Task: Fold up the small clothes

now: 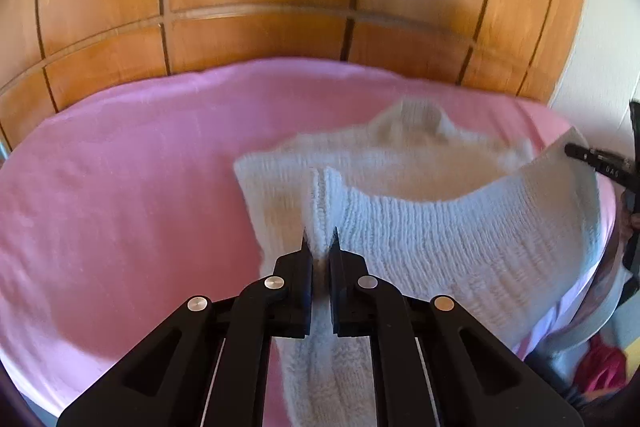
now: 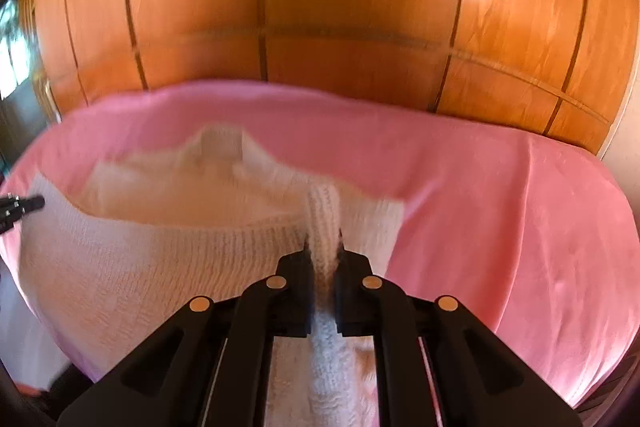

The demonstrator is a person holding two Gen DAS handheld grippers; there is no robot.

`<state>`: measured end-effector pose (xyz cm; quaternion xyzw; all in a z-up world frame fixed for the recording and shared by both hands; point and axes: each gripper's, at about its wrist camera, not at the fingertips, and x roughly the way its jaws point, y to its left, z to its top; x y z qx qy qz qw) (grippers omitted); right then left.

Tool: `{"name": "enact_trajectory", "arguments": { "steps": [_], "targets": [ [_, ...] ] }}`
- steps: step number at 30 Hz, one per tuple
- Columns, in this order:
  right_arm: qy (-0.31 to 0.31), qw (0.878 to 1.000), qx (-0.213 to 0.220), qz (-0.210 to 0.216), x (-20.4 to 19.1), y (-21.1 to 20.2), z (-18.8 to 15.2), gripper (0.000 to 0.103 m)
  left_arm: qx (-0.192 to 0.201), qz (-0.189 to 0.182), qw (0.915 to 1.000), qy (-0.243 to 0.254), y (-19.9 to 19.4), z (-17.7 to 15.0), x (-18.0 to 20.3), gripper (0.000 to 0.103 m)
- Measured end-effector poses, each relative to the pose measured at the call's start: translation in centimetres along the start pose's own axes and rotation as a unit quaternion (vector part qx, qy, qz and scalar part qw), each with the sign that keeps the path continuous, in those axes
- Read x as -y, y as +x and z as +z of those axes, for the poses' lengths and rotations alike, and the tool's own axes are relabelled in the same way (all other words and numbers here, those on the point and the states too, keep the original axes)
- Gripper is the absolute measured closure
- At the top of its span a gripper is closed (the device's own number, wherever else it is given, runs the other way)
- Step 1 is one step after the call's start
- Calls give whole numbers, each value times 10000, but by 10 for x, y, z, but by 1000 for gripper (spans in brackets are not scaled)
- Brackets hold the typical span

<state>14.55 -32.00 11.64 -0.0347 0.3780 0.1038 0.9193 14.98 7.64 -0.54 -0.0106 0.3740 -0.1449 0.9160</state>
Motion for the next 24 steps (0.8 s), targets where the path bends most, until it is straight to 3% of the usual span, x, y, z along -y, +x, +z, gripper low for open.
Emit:
{"name": "enact_trajectory", "arguments": {
  "steps": [4,11,17,20,21,22,23,24],
  "targets": [
    [279,9995,124,0,13,17,30,97,85,-2,9998,-202,11,32,-11,97],
    [650,9970,-233,-348,33,105,69,97,-294,403,9974,-525,94,91,-31,98],
    [820,9892,-997,-698,43,183,52,97,-1029,939,9887,-552,178,93,-37,98],
    [780,9883,-1086,-736,42,194,42,96,-1232,1260,9837,-354,199,86,-32,96],
    [781,9884,-1073,-732,42,193,43,94,-1202,1318,9834,-319,199,88,-30,95],
    [805,9884,-1034,-763,44,189,45,85,-1180,1327,9836,-310,197,90,-29,95],
    [818,9886,-977,-800,46,184,47,70,-1129,1371,9835,-332,191,93,-28,89],
    [817,9896,-871,-797,47,176,50,65,-1063,1428,9833,-383,185,94,-27,84]
  ]
}}
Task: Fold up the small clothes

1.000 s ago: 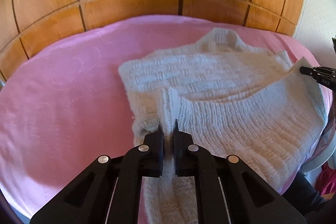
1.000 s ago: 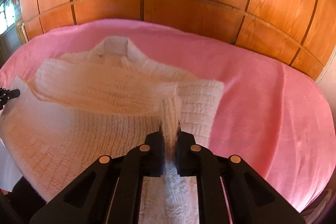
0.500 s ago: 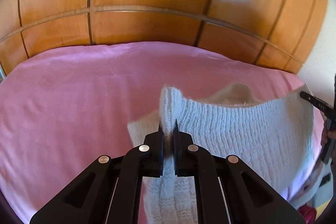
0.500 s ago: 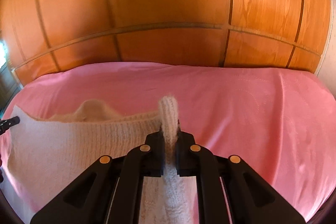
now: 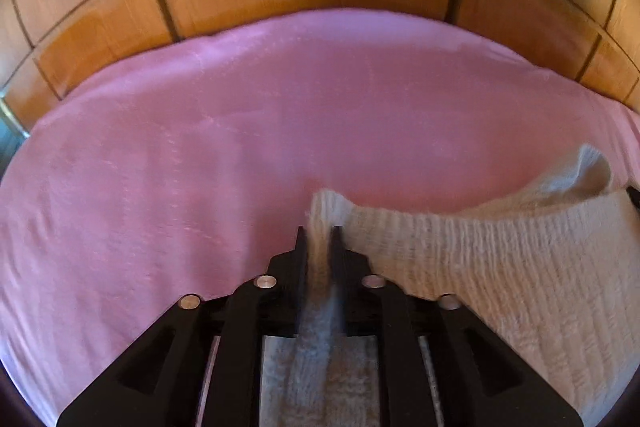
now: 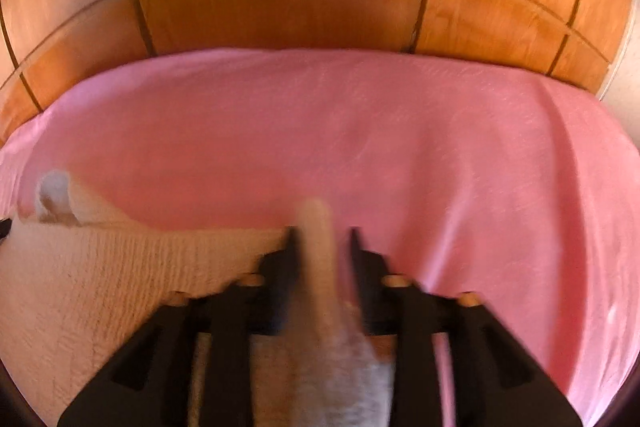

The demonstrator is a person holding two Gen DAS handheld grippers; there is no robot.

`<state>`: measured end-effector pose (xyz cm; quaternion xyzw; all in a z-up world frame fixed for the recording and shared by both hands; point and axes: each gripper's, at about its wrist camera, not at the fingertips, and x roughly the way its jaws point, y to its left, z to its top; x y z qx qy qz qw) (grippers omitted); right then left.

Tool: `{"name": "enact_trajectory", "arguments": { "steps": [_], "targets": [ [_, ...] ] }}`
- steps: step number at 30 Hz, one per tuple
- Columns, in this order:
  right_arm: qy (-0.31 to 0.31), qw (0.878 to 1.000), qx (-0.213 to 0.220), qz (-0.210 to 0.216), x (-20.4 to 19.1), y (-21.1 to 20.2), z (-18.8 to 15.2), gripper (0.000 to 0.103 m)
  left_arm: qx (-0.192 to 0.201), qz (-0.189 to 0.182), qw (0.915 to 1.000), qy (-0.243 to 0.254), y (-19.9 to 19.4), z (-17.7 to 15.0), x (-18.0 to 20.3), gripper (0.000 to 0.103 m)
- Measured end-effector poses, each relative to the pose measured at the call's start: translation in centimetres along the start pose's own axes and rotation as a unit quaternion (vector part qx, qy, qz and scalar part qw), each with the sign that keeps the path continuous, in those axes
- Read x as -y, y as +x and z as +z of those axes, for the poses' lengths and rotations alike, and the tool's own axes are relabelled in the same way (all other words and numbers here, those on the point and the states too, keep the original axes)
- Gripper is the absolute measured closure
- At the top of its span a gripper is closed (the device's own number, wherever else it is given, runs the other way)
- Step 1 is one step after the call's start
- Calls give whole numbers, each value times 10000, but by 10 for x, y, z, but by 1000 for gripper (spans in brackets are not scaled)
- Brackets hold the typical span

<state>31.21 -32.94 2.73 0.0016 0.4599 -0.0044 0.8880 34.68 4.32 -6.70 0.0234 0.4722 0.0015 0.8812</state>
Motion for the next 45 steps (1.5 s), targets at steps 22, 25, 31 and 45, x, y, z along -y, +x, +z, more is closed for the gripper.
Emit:
{"name": "enact_trajectory", "arguments": {
  "steps": [22,25,31,45],
  "targets": [
    [-695,9869,414,1394,-94,-86,-117,43,408,-500,9978,-158,-80,-120,36,84],
    [-572,9878,427,1387,-94,-97,-115,28,645,-436,9968,-187,-105,-128,38,62],
    [-457,9918,583,1037,-59,-112,-113,18,971,-479,9939,-230,-141,-146,35,61],
    [1157,9902,79,778,27,-64,-130,3,1218,-438,9911,-297,-165,-164,26,61]
  ]
}}
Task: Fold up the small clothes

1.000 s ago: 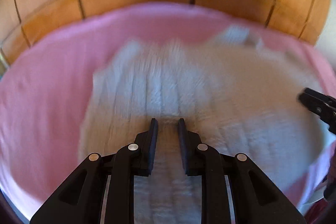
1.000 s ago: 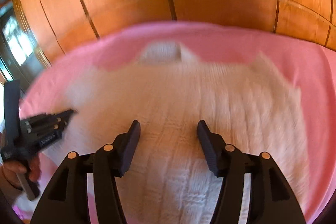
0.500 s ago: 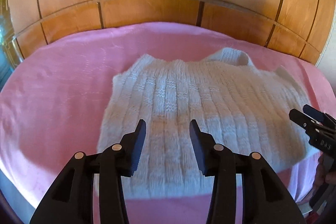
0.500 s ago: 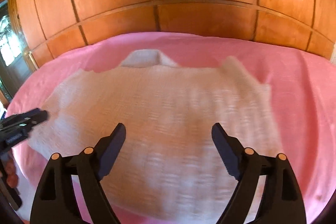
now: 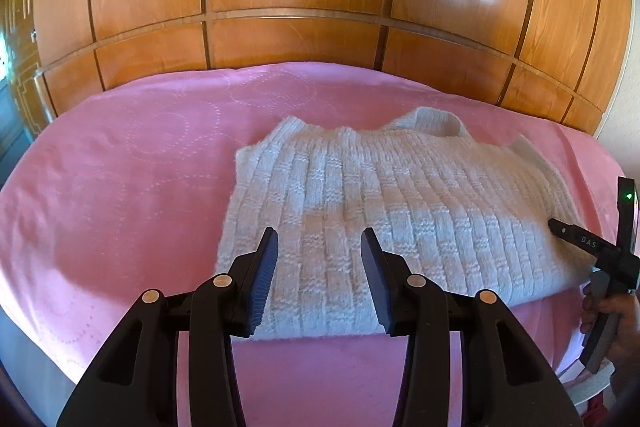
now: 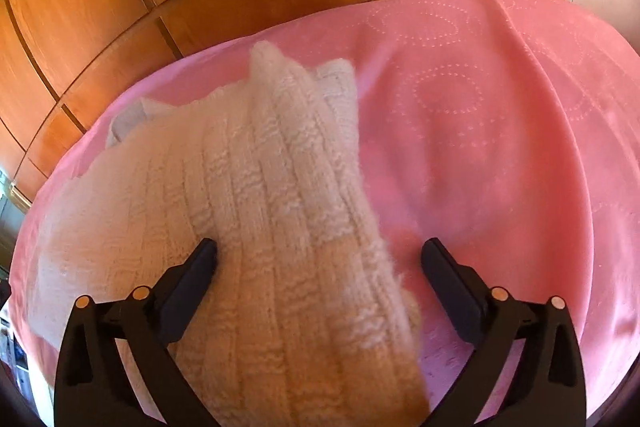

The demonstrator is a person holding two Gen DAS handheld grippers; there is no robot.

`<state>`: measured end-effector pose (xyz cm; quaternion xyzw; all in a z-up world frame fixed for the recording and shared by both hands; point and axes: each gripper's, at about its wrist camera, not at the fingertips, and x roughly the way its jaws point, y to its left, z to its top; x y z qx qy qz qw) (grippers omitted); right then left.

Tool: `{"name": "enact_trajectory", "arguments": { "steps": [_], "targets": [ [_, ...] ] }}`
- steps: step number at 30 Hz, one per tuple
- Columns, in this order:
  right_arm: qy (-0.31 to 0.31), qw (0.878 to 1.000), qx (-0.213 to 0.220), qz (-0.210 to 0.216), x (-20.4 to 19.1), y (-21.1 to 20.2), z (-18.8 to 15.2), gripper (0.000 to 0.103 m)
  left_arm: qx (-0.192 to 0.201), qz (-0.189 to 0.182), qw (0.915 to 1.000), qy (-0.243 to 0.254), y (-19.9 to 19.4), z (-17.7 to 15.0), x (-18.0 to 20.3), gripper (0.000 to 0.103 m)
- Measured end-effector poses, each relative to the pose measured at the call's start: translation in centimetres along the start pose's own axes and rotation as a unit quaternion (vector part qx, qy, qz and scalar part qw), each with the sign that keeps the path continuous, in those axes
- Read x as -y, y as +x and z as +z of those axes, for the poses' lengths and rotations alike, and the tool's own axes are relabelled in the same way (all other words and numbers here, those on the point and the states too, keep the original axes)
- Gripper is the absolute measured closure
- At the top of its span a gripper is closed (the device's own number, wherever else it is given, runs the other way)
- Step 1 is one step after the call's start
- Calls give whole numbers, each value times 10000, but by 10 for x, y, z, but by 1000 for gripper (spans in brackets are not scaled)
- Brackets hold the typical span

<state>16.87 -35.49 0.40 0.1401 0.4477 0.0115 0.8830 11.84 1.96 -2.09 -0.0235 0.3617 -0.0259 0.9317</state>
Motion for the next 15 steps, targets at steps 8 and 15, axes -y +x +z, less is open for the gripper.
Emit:
{"name": "enact_trajectory", "arguments": {
  "steps": [8,15],
  "targets": [
    [-59,9998,174,46,3,-4,-10,2,-45,208,9986,-493,9,1,-42,47],
    [-61,9992,396,71,6,-8,-17,2,-485,-204,9899,-1313,32,5,-108,54]
  ]
}}
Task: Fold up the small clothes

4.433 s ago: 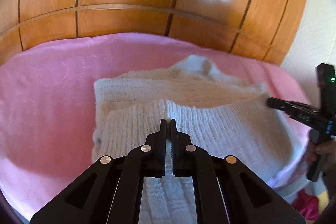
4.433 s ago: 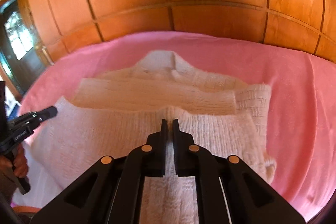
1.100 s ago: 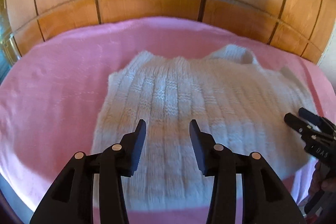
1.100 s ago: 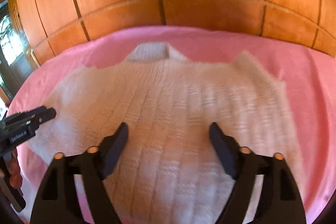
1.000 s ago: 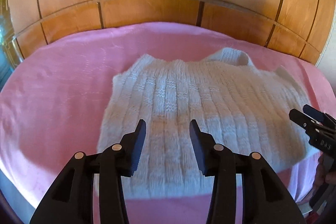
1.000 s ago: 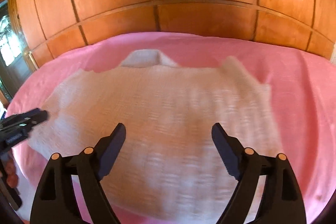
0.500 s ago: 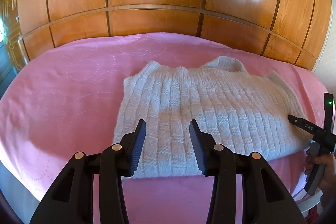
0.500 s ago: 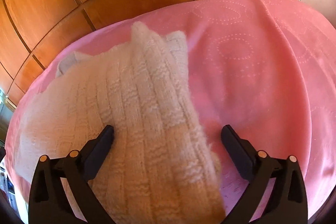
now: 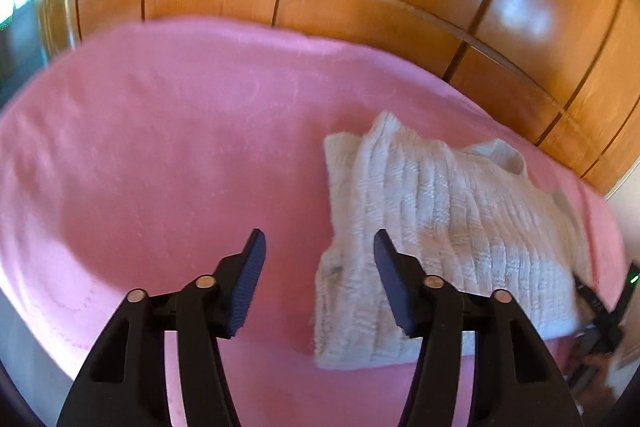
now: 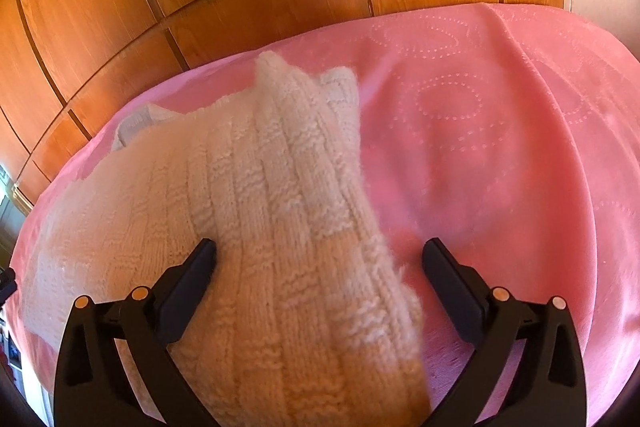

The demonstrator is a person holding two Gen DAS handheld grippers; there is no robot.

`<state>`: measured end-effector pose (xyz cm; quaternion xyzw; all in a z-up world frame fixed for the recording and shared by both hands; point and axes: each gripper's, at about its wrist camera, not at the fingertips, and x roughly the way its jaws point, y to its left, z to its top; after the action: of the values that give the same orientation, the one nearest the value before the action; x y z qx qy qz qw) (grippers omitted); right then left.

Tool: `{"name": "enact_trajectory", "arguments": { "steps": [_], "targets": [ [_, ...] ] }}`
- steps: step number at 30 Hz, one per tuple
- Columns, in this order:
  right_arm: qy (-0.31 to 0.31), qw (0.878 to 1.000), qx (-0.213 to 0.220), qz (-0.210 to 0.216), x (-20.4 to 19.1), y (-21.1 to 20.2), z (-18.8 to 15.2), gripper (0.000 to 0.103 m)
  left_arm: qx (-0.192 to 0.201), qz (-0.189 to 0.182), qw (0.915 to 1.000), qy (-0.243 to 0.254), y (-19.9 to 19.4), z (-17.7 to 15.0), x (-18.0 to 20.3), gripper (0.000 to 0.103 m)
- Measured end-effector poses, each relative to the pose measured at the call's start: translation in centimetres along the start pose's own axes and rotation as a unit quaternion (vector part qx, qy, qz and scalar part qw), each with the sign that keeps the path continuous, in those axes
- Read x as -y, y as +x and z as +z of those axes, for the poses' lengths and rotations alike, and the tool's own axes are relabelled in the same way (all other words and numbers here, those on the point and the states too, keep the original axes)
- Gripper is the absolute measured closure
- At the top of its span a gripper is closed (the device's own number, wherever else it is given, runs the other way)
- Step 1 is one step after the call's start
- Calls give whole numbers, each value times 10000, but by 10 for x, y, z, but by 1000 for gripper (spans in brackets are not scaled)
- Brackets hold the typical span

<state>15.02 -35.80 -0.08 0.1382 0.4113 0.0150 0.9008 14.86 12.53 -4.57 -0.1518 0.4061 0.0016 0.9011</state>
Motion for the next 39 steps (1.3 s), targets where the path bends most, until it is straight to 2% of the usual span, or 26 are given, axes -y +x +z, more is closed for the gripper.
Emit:
{"name": "enact_trajectory", "arguments": {
  "steps": [4,7,8,9,10,11,16,18,22,23,24,26,29,33,39],
  "targets": [
    [-14,10000,30,29,1,0,-1,2,-569,-724,9953,-299,22,-7,-15,65],
    [-21,10000,52,34,1,0,-1,2,-661,-1183,9903,-307,25,-14,-10,66],
    [-24,10000,63,34,1,-1,-2,2,-625,-1290,9893,-267,23,-18,-6,74],
    [-24,10000,74,36,2,-1,-2,2,-614,-1166,9912,-127,23,-21,-1,85],
    [-23,10000,83,38,1,-1,-2,2,-617,-844,9945,78,26,-24,5,96],
    [-24,9999,99,41,1,-2,-3,2,-666,-549,9959,267,32,-30,9,96],
    [-13,9999,142,72,2,-3,-4,2,-562,-278,9974,346,27,-40,17,96],
    [-10,9998,167,81,2,-3,-5,2,-412,-135,9986,313,17,-40,21,94],
    [-3,9998,187,121,4,-3,-5,2,-54,446,9961,754,-3,-32,42,94],
    [-4,9997,196,129,4,-3,-5,2,15,516,9952,832,-6,-26,46,88],
    [1,9997,204,133,4,-3,-5,2,76,576,9942,906,-8,-19,48,74],
    [4,9997,211,143,4,-3,-5,2,221,607,9925,1033,-14,-14,58,65],
    [2,9996,216,153,5,-4,-5,2,395,690,9890,1250,-21,-9,71,64],
    [2,9996,218,151,5,-4,-5,2,472,609,9873,1393,-25,-4,80,64],
    [-1,9996,217,156,5,-4,-5,2,540,675,9828,1631,-21,2,91,64]
  ]
}}
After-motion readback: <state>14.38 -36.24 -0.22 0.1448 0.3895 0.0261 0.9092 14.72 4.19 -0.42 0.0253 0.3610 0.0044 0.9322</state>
